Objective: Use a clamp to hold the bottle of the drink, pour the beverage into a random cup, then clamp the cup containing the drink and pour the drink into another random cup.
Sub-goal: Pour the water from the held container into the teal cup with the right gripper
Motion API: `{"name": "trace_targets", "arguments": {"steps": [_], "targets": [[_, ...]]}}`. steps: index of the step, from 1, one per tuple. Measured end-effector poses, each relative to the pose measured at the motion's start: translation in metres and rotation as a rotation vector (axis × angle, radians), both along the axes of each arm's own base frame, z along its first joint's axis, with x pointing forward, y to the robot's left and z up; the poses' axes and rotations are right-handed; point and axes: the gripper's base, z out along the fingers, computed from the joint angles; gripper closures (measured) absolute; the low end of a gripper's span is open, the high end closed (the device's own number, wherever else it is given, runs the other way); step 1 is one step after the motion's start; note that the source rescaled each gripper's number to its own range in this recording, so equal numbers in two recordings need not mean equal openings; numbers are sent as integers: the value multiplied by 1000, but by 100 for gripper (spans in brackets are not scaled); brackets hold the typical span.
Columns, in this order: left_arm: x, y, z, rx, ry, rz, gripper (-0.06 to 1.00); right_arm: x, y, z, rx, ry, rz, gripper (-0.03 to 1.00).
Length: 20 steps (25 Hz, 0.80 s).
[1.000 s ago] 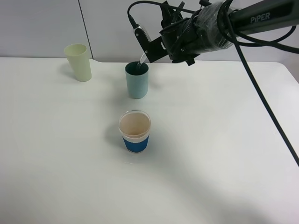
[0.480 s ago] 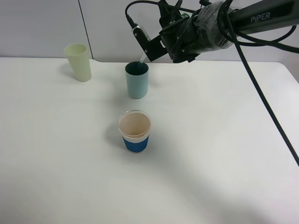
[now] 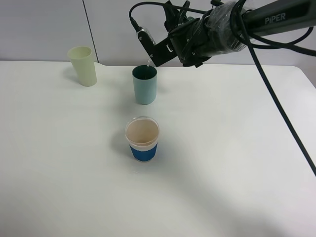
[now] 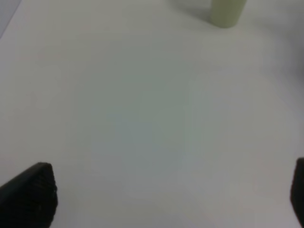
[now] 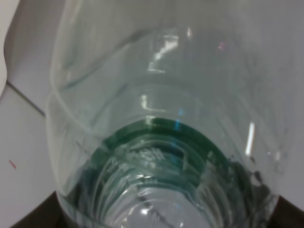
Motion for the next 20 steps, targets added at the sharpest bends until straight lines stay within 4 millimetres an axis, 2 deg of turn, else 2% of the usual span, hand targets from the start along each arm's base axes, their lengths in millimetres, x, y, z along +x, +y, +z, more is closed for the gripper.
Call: {"name": "trace_targets", "arguments": {"steps": [5, 14, 20], "targets": [[0, 0, 0, 0, 0, 0, -6, -1, 4, -2, 5, 21, 43, 94], [0, 0, 0, 0, 0, 0, -6, -1, 4, -2, -158, 20, 105, 94], [0, 0, 0, 0, 0, 0, -6, -1, 4, -2, -118, 20, 89, 94]]}}
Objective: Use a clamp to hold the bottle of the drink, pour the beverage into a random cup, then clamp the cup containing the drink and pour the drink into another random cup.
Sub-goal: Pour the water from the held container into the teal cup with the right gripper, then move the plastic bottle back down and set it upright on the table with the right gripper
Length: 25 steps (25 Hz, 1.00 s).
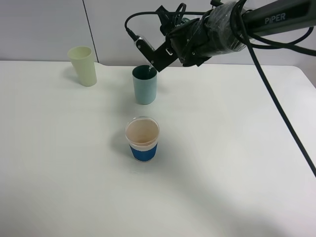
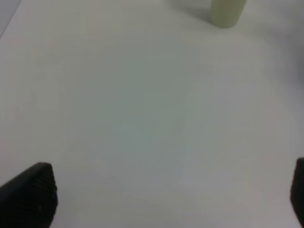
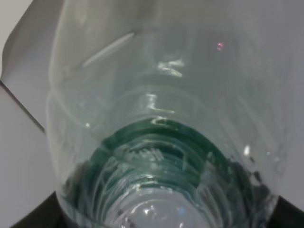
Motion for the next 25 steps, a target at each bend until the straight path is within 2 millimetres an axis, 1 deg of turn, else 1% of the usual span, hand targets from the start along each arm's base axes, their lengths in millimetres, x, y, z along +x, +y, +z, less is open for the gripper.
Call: {"name": "trace_targets", "arguments": {"steps": [2, 5, 10, 13, 15, 18, 25], "targets": [[0, 0, 0, 0, 0, 0, -6, 0, 0, 0, 85, 2, -34, 94], [0, 0, 0, 0, 0, 0, -6, 0, 0, 0, 307, 10, -126, 94], [0, 0, 0, 0, 0, 0, -6, -2, -2, -4, 834, 56, -385, 94], [0, 0, 0, 0, 0, 0, -6, -3, -3, -6, 1072, 72, -512, 94], [0, 0, 0, 0, 0, 0, -6, -4, -4, -6, 1177, 81, -575, 94], [0, 0, 0, 0, 0, 0, -6, -7, -6, 1, 1291, 95, -651, 94], [0, 0, 0, 0, 0, 0, -6, -21, -12, 35, 1534, 163, -800, 94]]}}
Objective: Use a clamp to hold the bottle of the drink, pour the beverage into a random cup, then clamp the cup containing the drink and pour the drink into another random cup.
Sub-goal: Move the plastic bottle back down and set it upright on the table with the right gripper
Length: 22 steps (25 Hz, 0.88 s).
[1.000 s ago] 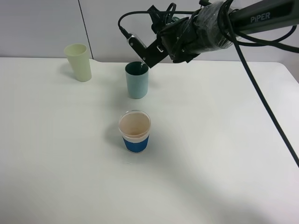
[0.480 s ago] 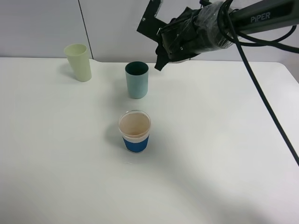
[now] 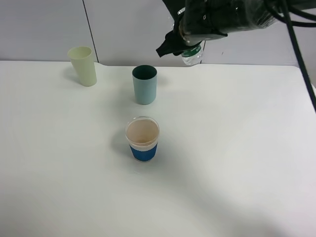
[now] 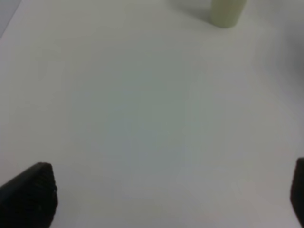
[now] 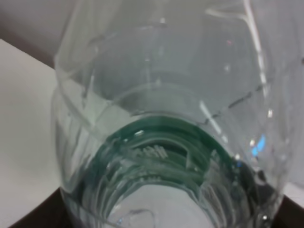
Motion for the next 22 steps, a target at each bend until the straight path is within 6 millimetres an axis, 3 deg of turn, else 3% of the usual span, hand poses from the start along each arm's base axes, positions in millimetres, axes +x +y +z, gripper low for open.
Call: {"name": "trace_targets", "arguments": {"steps": [7, 12, 17, 22], "targets": [[0, 0, 0, 0, 0, 0, -6, -14, -15, 26, 204, 83, 114, 94], [0, 0, 0, 0, 0, 0, -6, -28, -33, 42, 327, 22, 263, 94], [0, 0, 0, 0, 0, 0, -6, -50, -58, 33, 353, -167, 339, 94], [0, 0, 0, 0, 0, 0, -6, -66, -86, 5, 367, -280, 216, 94]]}}
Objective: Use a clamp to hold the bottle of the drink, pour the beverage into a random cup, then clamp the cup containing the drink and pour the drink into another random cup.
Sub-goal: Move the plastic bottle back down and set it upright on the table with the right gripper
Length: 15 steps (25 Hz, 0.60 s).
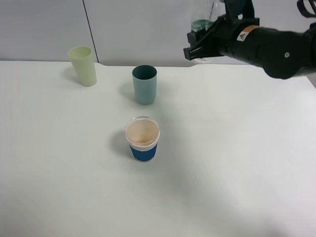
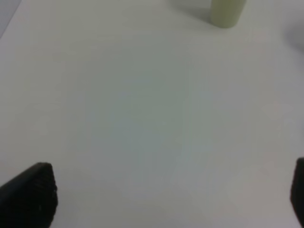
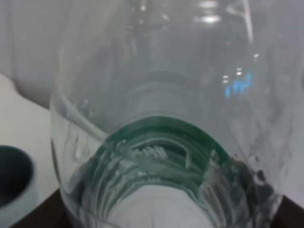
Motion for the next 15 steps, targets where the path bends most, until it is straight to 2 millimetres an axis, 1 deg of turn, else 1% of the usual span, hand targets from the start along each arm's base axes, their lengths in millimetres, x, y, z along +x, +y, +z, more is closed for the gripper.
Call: {"name": "trace_targets", "arguments": {"steps": [4, 7, 11, 15], "targets": [[0, 0, 0, 0, 0, 0, -6, -9, -17, -17, 36, -13, -128, 94], [0, 0, 0, 0, 0, 0, -6, -15, -25, -24, 43, -44, -180, 94], [0, 0, 0, 0, 0, 0, -6, -17, -27, -38, 18, -38, -191, 94], [0, 0, 0, 0, 0, 0, -6, -15, -23, -50, -41, -31, -140, 94]]}}
